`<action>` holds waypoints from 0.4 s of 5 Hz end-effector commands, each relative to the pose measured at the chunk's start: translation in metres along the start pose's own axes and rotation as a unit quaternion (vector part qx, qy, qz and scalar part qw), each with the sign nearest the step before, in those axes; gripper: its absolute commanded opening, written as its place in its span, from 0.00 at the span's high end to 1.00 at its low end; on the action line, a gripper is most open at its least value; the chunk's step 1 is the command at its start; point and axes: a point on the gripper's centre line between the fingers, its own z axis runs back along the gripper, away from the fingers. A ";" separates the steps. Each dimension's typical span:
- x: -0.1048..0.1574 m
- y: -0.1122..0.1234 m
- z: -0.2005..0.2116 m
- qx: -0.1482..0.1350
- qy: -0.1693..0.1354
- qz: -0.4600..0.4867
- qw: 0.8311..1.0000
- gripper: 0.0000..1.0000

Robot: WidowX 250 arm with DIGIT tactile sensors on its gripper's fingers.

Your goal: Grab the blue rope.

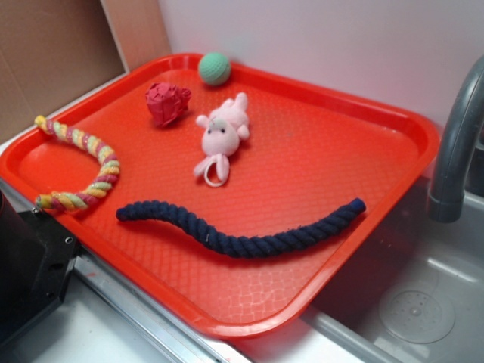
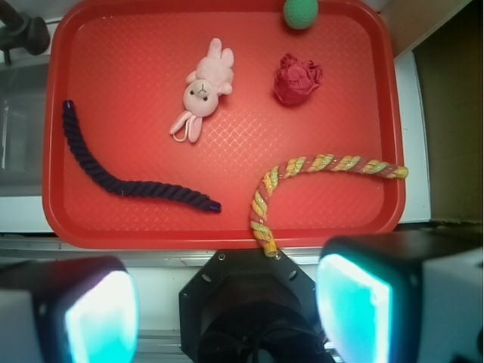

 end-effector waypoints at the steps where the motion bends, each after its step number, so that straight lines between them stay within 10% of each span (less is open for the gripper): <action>1: 0.000 0.000 0.000 0.000 0.000 0.000 1.000 0.00; 2: 0.007 -0.006 -0.012 -0.016 -0.013 -0.089 0.996 0.00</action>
